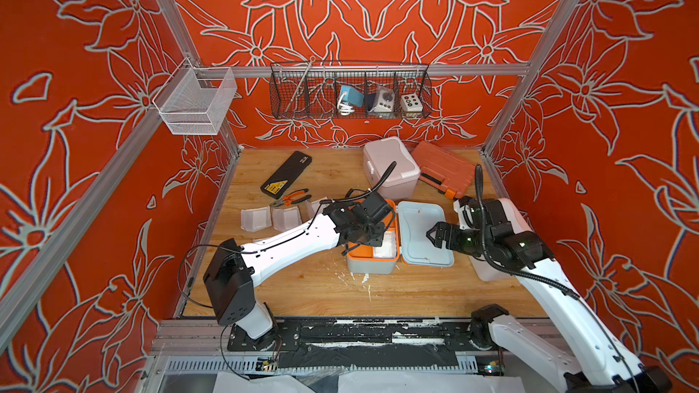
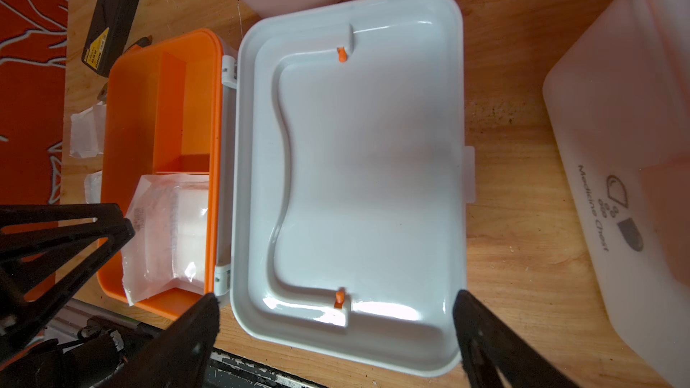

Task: Open first aid kits and take out gauze
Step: Pick up the gauze from the first aid kit.

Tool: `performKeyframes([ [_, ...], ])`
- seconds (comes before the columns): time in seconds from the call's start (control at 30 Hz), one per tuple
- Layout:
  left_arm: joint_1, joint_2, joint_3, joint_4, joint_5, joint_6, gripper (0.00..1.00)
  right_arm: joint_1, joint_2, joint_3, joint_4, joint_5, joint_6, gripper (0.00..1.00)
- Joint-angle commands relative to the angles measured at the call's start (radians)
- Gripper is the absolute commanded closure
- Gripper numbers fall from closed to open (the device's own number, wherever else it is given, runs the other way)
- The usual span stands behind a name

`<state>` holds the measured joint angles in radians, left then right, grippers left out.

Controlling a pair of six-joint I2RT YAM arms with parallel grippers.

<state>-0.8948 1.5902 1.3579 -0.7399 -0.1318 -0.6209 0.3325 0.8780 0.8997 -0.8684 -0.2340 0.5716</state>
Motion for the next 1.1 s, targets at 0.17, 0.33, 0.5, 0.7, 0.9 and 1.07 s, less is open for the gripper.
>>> performKeyframes([
  [0.17,0.000,0.028,-0.011,0.013,0.020,0.004,0.76,-0.011,0.029,0.025,-0.013,0.003,0.006,0.02],
  [0.33,0.000,0.040,-0.013,0.021,0.024,0.007,0.81,-0.013,0.029,0.024,-0.011,-0.004,0.003,0.02],
  [0.5,0.000,0.053,-0.009,0.024,0.031,0.009,0.87,-0.016,0.030,0.022,-0.013,-0.010,0.002,0.02],
  [0.7,0.000,0.045,0.006,0.012,0.025,0.010,0.99,-0.020,0.029,0.026,-0.014,-0.011,-0.002,0.02],
  [0.9,-0.001,0.015,0.039,-0.001,0.029,0.010,1.00,-0.023,0.026,0.033,-0.023,-0.011,-0.004,0.02],
  [1.07,0.000,-0.018,0.073,-0.024,0.021,0.013,1.00,-0.024,0.024,0.036,-0.023,-0.016,0.001,0.02],
])
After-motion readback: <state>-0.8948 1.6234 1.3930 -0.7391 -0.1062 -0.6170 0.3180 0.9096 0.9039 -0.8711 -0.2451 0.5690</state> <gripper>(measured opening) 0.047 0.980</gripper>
